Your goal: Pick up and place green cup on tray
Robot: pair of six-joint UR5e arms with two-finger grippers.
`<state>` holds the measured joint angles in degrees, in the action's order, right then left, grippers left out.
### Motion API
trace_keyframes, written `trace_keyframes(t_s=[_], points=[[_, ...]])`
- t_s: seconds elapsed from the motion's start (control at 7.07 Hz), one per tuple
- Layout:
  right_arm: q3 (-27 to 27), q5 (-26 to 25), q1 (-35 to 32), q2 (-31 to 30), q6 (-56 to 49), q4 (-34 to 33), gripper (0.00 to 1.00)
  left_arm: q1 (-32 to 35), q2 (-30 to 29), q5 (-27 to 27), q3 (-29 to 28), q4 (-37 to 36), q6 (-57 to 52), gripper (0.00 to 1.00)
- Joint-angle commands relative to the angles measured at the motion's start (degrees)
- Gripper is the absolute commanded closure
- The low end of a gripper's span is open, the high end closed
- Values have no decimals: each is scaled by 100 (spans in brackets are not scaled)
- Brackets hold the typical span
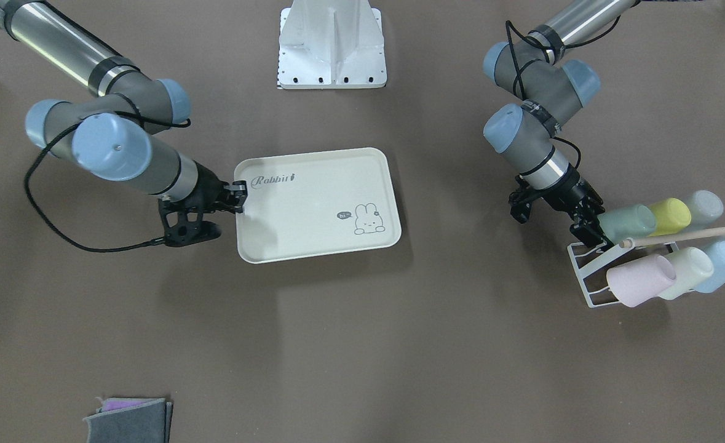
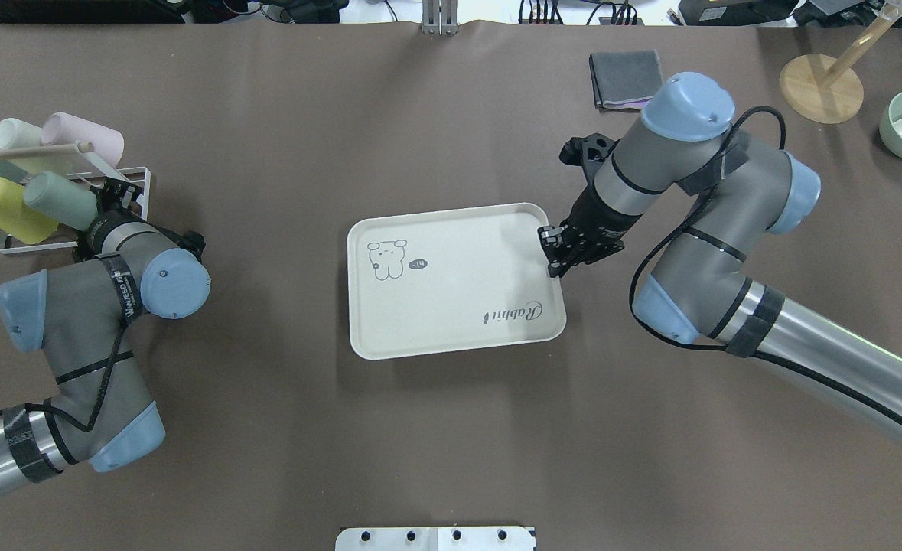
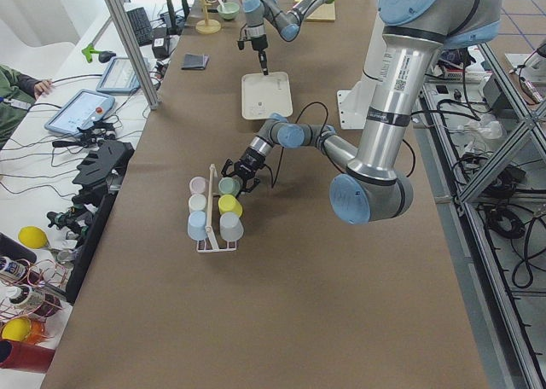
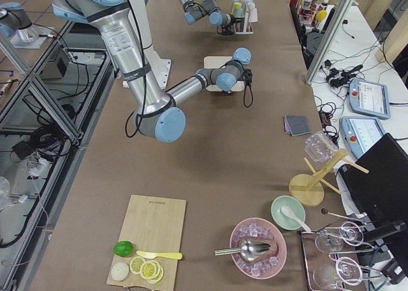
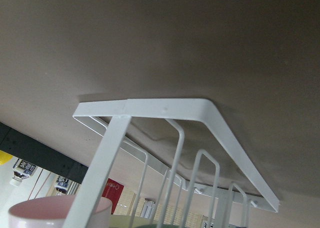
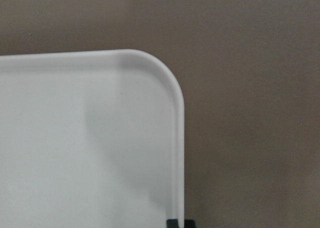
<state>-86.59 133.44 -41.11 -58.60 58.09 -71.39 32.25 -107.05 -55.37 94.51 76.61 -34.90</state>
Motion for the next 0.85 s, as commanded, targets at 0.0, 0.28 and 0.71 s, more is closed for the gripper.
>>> trace_keyframes(t_s=[0.0, 0.28, 0.71], points=[[46, -345, 322, 173, 256, -25, 100, 0, -8, 0, 50, 3, 27, 37], [63, -389, 402, 243, 256, -42, 100, 70, 18, 26, 120, -15, 45, 37], [160, -521, 437, 252, 614, 37, 100, 264, 253, 35, 461, -50, 45, 37]])
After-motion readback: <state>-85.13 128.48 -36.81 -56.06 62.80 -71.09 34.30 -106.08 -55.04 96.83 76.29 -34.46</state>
